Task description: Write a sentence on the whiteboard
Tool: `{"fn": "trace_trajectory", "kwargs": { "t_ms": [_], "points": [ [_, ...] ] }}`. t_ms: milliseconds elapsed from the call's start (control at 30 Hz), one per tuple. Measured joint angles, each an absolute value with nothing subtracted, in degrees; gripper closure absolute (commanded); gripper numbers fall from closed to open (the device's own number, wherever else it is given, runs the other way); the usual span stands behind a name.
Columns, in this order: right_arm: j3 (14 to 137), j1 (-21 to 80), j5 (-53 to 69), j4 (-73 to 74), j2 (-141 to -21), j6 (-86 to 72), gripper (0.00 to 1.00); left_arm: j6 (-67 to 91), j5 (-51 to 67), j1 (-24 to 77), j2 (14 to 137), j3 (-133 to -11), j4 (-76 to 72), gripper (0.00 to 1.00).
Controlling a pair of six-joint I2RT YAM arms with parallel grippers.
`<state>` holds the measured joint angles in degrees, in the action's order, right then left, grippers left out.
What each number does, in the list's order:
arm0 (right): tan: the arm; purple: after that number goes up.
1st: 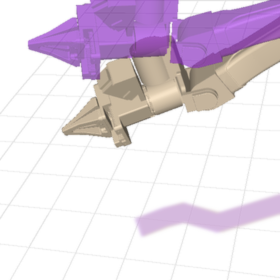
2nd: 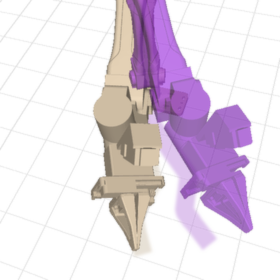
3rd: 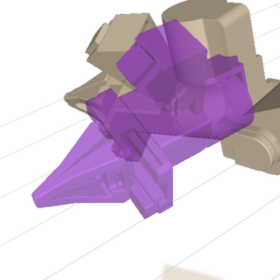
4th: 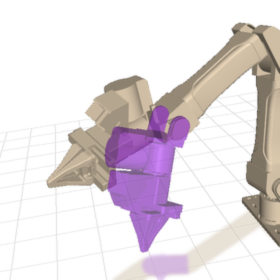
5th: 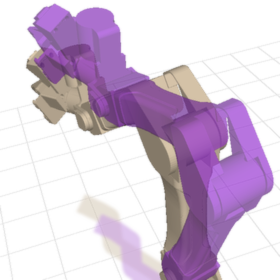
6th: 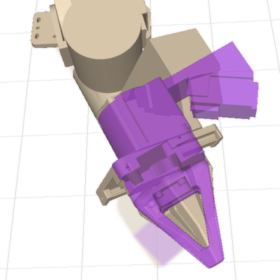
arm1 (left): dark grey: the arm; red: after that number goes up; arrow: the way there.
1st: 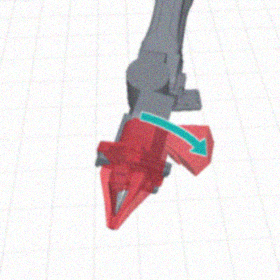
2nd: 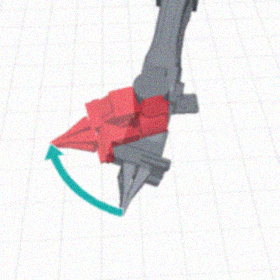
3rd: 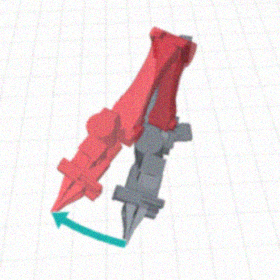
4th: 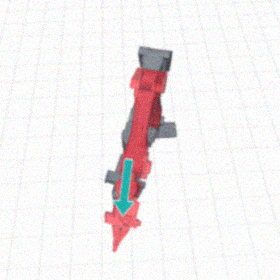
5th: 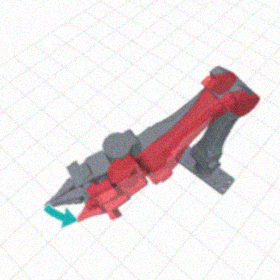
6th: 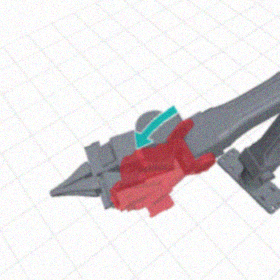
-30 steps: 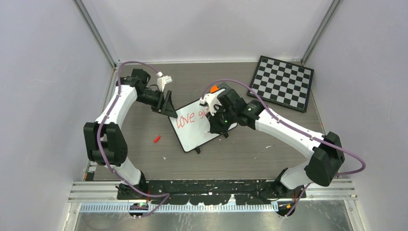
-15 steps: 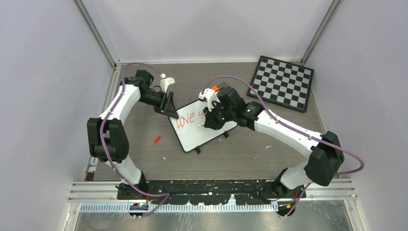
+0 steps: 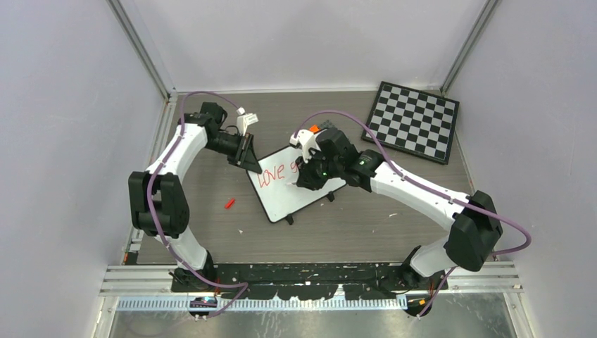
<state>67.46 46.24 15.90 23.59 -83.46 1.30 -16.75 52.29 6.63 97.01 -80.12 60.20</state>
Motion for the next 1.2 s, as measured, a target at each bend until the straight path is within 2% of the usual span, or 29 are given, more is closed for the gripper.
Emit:
{"fn": "trace_trajectory", "kwargs": {
  "t_ms": [300,1200],
  "points": [
    [67.33,47.77,14.24,21.43,-84.25,0.01,1.0,-17.69,55.42,7.18,97.65,-80.25,60.27,1.0],
    [61.69,51.66,8.97,19.75,-82.85,1.15,1.0,-18.44,55.96,7.09,98.89,-81.23,61.43,1.0]
  ]
}}
